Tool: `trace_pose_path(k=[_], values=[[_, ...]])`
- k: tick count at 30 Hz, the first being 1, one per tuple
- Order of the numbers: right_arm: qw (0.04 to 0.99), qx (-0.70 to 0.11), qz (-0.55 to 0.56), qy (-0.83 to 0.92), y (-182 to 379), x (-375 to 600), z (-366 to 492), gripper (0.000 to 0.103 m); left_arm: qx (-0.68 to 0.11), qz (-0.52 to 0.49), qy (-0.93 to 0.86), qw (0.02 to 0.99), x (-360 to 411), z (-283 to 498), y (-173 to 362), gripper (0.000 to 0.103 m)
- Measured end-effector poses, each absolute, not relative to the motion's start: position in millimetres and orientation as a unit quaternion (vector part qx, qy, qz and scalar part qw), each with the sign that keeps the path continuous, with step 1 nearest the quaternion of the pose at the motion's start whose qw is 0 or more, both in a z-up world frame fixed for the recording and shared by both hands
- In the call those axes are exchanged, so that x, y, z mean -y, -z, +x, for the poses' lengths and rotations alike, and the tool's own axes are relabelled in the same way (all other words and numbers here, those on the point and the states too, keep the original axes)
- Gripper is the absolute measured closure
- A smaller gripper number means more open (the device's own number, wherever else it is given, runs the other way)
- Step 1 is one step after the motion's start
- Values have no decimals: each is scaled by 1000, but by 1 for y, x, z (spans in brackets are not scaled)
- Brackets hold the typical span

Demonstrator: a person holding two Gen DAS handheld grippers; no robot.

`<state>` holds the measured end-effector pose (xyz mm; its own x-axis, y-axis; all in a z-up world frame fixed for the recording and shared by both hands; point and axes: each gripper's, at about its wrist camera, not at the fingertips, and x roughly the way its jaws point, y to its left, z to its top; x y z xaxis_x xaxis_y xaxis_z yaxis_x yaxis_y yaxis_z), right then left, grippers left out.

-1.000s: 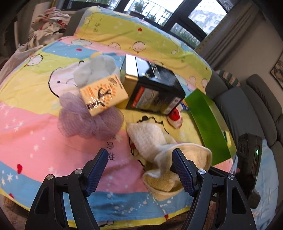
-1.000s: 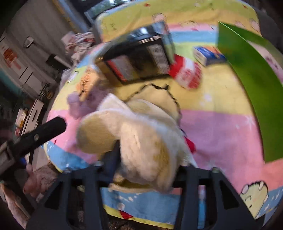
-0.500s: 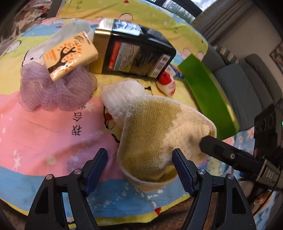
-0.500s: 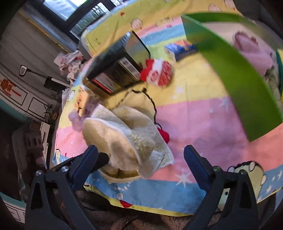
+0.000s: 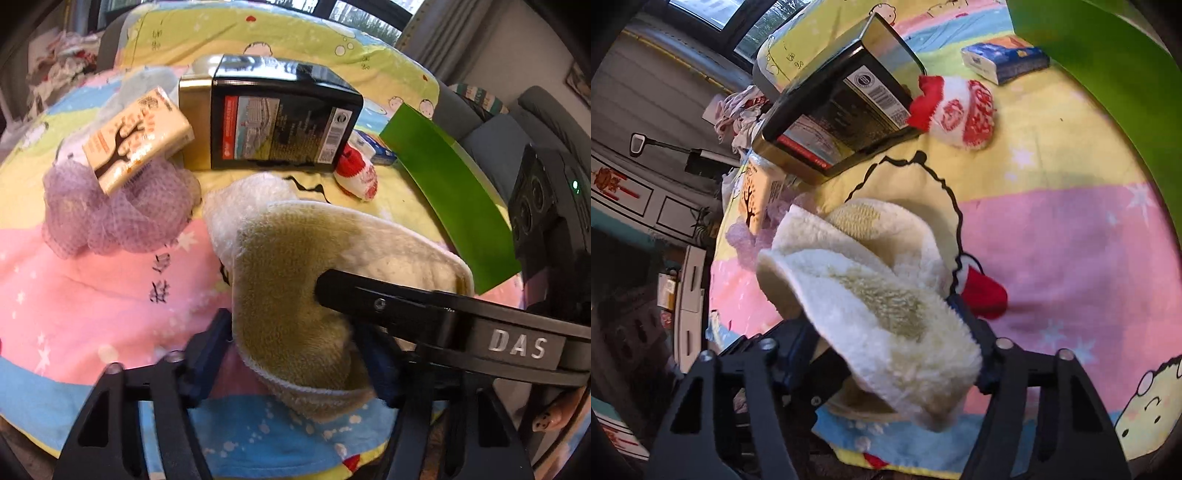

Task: Organize soft objects
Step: 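Lift the beige towel and carry it toward the green box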

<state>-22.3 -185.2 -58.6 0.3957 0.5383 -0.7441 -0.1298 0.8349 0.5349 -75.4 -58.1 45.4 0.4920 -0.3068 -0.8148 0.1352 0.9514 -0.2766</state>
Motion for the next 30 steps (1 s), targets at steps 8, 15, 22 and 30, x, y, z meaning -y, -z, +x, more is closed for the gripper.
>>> trace_pose_path(k=[8,15,22,30], values=[[816,-490,209,-227,51,182,-23,61,-464,-54,147,872,77,-76,-57,79],[836,-436,225,-248,19,195,-31,61,-426,-33,153,891,90,-75,-93,79],[867,-362,241,-242,-35,222,-33,59,-359,-15,174,917,115,-64,-148,79],[904,-289,243,-202,-86,270,-24,59,-302,3,224,927,154,-37,-187,79]])
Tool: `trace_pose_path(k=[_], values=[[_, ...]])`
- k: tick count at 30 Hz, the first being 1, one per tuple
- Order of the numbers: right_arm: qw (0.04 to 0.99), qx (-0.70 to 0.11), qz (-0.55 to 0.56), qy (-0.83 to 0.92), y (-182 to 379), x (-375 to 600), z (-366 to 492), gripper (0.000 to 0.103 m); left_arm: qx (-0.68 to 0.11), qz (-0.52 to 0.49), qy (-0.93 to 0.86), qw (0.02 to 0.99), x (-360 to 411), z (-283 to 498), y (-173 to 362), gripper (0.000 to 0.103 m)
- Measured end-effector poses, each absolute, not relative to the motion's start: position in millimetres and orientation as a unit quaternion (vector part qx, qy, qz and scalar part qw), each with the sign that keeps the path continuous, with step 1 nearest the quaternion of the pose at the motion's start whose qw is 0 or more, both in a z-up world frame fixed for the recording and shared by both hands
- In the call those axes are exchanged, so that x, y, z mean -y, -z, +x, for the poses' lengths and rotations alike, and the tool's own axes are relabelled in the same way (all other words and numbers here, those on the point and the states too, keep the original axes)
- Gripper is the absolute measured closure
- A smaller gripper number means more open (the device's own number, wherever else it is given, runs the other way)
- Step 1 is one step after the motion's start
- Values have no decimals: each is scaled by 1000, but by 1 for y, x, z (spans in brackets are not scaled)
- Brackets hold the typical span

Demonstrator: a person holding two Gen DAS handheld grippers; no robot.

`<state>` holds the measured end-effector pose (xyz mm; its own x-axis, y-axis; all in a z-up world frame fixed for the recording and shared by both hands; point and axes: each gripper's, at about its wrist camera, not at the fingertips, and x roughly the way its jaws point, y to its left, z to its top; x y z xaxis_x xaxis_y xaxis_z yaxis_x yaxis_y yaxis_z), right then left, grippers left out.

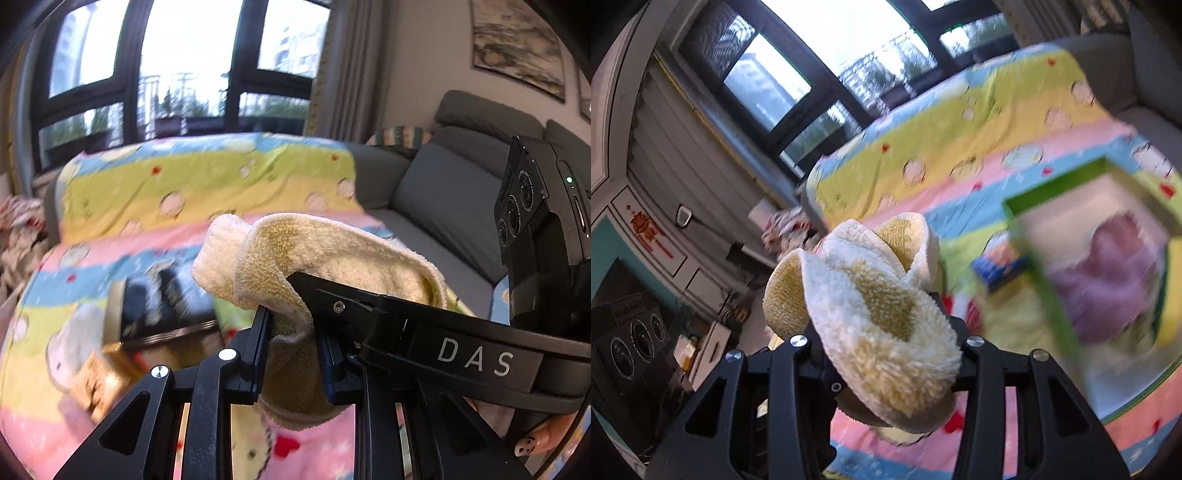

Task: Organize soft objects
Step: 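Lift the beige towel and carry it toward the green box, then lower the beige towel into the green box and open the right gripper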

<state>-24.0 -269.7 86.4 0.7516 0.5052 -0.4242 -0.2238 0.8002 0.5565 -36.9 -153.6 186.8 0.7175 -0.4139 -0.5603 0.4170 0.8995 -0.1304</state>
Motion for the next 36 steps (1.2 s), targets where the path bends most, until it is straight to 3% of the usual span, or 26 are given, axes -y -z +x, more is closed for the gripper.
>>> trace_pose_path(k=[7,18,36], values=[[933,-263,219,-110,-104,310,-10,59,-292,9,264,919,205,0,-191,79],[927,-262,265,-52,-73,372,9,59,-311,34,313,897,272,36,-160,79],[870,-356,341,3,-9,405,51,59,-421,19,304,854,309,80,-89,79]])
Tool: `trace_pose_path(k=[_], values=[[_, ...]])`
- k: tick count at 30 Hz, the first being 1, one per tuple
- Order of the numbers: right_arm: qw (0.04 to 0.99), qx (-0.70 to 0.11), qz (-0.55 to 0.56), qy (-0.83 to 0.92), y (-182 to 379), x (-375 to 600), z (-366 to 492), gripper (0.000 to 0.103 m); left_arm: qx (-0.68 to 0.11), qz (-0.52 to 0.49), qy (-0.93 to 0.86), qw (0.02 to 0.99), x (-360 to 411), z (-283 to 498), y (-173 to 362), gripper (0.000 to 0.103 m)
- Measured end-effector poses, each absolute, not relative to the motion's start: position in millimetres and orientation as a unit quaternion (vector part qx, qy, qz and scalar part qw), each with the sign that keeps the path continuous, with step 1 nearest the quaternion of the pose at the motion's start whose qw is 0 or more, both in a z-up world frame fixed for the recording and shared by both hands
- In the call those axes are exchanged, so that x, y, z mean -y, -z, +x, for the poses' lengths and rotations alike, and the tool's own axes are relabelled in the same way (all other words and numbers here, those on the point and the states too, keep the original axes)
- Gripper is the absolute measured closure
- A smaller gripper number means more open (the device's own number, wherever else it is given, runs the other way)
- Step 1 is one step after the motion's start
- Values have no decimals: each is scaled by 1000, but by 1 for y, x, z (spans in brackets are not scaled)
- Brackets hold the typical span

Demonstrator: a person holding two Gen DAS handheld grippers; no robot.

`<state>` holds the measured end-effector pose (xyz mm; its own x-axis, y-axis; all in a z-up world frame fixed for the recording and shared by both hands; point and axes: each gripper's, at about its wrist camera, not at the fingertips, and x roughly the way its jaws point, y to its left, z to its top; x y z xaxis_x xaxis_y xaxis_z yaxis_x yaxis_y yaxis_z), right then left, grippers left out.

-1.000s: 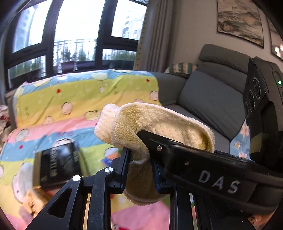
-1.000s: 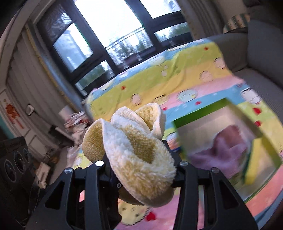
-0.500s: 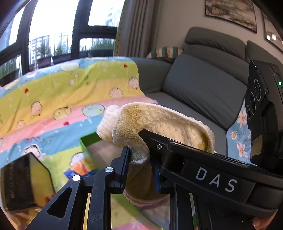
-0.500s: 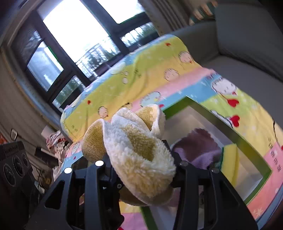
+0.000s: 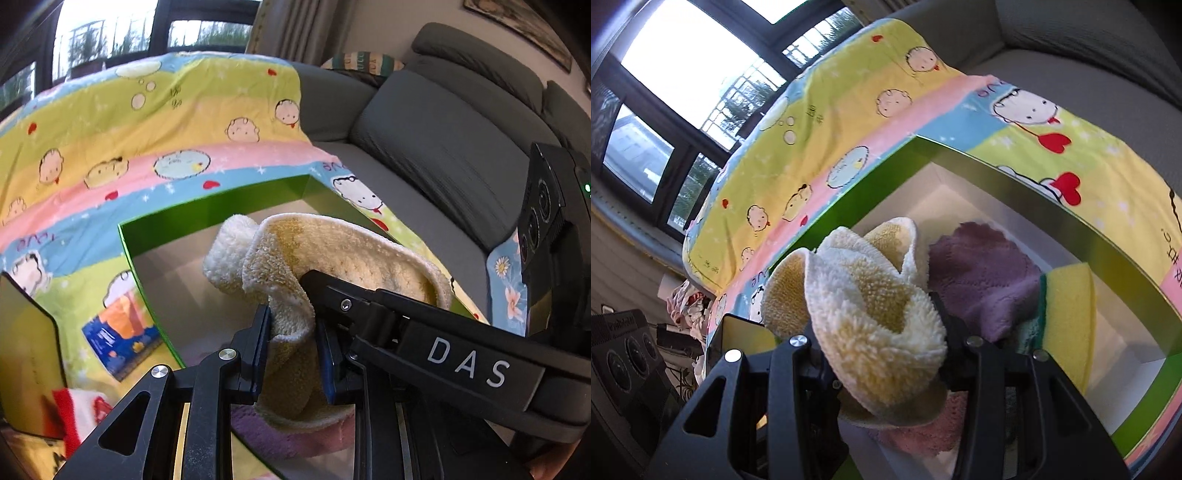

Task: Organize soft objects
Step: 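Lower the beige towel into the green box and open the right gripper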

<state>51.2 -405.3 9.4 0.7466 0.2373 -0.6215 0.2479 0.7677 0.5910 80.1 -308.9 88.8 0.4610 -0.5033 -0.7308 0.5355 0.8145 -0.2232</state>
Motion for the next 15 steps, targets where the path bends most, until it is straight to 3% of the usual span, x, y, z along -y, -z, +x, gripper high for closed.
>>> trace_pose_path(k=[11,15], values=[[864,-362,347,37,-5,413,48,58,-421,52,297,855,320,77,-83,79],[869,-366,330,55,-8,411,47,49,-409,58,293,862,320,76,-83,79]])
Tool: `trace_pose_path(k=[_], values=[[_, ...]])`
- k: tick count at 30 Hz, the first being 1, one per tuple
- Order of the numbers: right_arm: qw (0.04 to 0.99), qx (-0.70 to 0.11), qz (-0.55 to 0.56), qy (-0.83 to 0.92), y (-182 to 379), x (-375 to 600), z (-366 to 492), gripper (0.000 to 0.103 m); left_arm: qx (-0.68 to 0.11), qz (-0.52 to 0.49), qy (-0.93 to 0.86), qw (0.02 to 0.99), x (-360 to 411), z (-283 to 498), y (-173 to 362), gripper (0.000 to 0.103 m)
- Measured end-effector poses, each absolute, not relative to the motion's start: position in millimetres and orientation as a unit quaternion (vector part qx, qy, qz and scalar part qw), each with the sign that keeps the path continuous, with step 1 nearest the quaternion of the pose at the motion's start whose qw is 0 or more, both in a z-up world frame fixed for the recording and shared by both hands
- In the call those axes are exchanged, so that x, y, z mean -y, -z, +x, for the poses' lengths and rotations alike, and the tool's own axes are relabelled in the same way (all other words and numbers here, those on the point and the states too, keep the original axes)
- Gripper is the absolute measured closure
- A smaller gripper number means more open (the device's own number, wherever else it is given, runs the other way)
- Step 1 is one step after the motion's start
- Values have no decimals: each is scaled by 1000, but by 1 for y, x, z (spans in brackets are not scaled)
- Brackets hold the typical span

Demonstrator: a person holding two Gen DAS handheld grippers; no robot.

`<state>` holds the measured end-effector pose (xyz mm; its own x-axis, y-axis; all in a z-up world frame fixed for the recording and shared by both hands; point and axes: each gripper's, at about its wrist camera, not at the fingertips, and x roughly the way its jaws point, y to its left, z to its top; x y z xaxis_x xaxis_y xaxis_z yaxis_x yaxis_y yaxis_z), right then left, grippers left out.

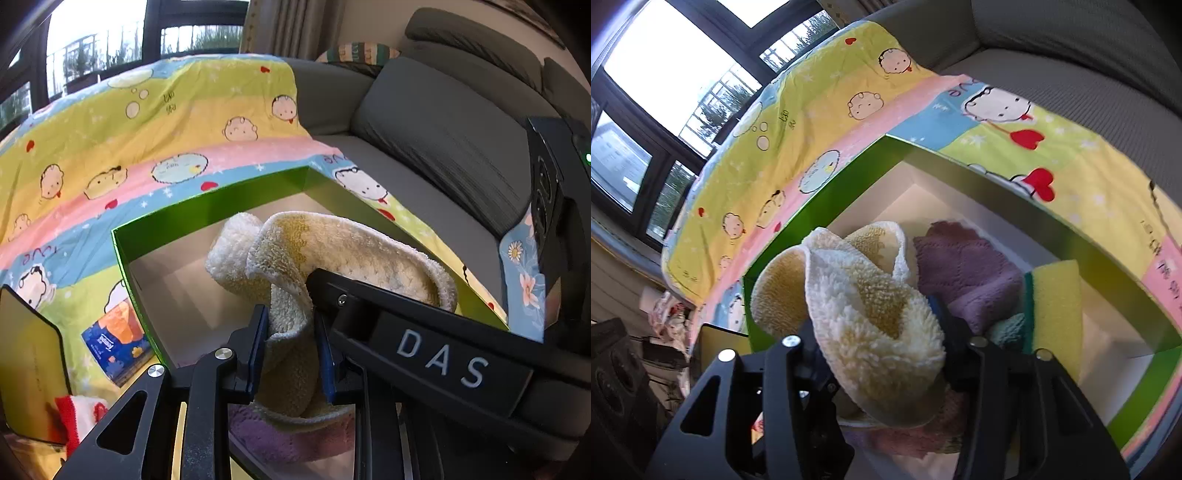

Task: Organize soft objects
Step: 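Lower the beige towel into the green box and open the right gripper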

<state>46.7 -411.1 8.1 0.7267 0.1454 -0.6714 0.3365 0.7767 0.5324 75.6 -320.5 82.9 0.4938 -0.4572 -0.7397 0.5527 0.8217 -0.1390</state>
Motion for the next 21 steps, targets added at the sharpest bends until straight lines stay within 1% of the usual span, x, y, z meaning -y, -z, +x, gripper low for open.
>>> trace_pose_path(k=[1,4,5,6,7,9,11,13,14,15,16,18,19,21], values=[[870,-365,325,62,-9,411,45,45,-408,51,294,863,319,75,-83,79],[871,-353,335,64,-11,416,39,39,-412,38,301,859,314,74,-86,78],[871,-349,341,58,-12,418,37,38,-412,39,298,860,312,74,-88,74],[871,-347,343,54,-13,420,35,36,-411,39,295,861,311,73,-91,68],[872,-345,342,53,-13,420,33,32,-408,39,293,864,308,72,-94,65],[877,-337,339,53,-17,421,27,26,-398,29,300,866,302,69,-101,50],[880,-327,340,52,-22,421,22,21,-387,17,309,869,294,65,-110,43],[886,-313,339,49,-29,421,15,15,-379,11,311,872,288,60,-117,40],[888,-308,337,47,-32,419,13,14,-376,10,310,873,284,57,-121,37],[891,-304,334,44,-34,417,11,10,-375,10,308,874,282,56,-123,35],[895,-300,329,40,-38,414,9,7,-375,10,305,875,278,55,-126,35],[902,-289,320,35,-44,409,3,5,-375,10,303,876,271,52,-131,35],[905,-284,315,35,-47,406,1,1,-374,8,301,877,266,49,-134,34],[911,-276,305,40,-54,402,-4,1,-372,-2,297,879,254,45,-141,34]])
